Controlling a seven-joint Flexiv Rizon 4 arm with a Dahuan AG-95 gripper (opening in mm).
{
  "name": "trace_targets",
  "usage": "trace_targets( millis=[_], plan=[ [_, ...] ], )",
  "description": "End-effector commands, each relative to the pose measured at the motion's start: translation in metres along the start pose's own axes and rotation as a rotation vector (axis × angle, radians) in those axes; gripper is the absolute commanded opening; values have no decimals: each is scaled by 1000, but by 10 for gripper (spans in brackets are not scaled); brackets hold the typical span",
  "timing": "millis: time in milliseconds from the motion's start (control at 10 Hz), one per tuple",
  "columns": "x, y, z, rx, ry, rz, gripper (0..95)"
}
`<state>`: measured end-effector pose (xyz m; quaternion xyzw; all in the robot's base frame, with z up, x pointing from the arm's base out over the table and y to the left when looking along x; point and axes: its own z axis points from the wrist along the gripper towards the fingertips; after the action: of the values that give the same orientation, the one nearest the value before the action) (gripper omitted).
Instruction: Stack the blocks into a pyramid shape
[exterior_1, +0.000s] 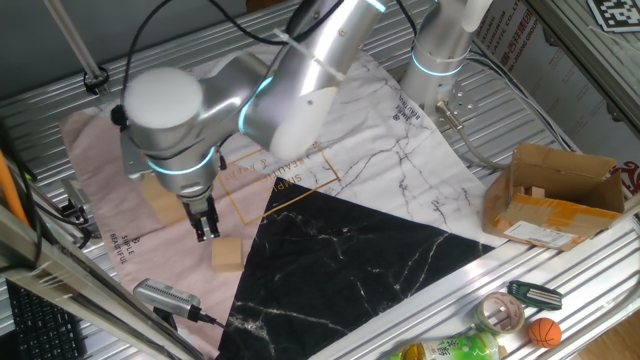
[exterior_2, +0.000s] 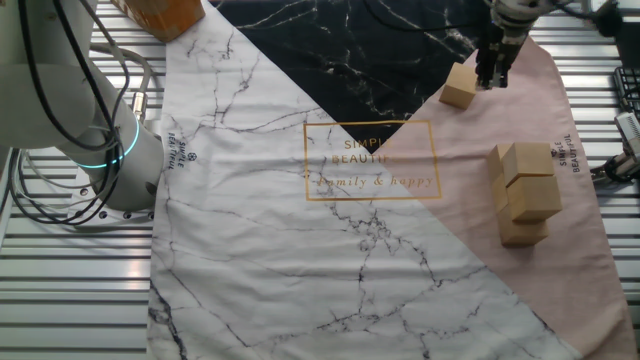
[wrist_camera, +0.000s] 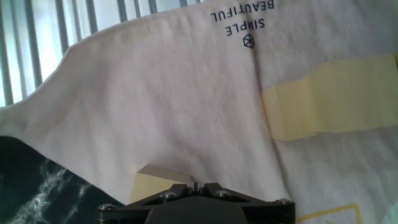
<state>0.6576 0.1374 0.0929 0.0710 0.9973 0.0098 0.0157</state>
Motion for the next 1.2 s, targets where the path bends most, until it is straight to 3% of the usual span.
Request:
trace_targets(
  millis=[100,600,1200],
  plan=[
    [1,0,0,-13,2,2,0],
    [1,5,1,-21,-1,107,0],
    [-1,24,4,-16,1,116,0]
  ],
)
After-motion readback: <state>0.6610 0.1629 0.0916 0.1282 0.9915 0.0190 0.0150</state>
